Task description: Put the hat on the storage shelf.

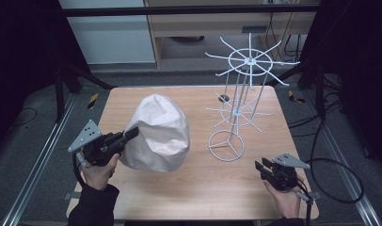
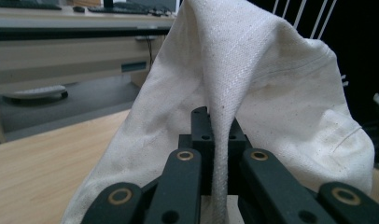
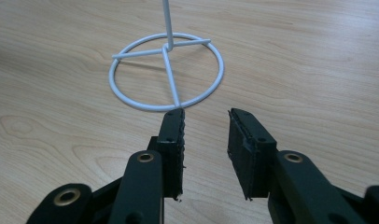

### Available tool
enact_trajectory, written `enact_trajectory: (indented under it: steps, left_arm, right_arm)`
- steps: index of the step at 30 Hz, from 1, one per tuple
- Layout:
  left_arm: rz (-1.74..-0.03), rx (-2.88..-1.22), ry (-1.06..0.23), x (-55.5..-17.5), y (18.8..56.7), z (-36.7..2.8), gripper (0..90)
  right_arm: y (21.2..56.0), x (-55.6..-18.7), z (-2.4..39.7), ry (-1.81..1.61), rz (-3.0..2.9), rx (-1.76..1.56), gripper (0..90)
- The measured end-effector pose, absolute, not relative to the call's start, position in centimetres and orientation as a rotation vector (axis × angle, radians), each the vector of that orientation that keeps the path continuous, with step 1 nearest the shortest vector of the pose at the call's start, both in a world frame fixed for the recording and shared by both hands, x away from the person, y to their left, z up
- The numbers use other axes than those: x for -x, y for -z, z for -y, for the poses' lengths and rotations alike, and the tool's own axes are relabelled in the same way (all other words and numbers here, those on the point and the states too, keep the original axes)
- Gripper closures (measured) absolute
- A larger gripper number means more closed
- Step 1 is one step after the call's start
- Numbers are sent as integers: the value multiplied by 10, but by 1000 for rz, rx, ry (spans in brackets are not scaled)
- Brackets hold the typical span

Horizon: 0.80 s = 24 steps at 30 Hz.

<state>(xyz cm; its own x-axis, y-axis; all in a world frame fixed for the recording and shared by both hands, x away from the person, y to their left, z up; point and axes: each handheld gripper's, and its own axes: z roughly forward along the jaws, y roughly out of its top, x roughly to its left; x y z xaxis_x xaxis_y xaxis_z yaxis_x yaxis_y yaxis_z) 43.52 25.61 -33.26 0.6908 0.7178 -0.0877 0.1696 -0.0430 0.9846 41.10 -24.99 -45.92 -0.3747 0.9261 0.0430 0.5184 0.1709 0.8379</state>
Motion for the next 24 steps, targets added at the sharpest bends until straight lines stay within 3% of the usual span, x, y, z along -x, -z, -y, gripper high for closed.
enact_trajectory:
  steps: [24]
  left_arm:
    - [-643,-1282,-544,-435,287,-233,879]
  right_arm:
    - [460,-412,252,-1103,-1967,-1346,659]
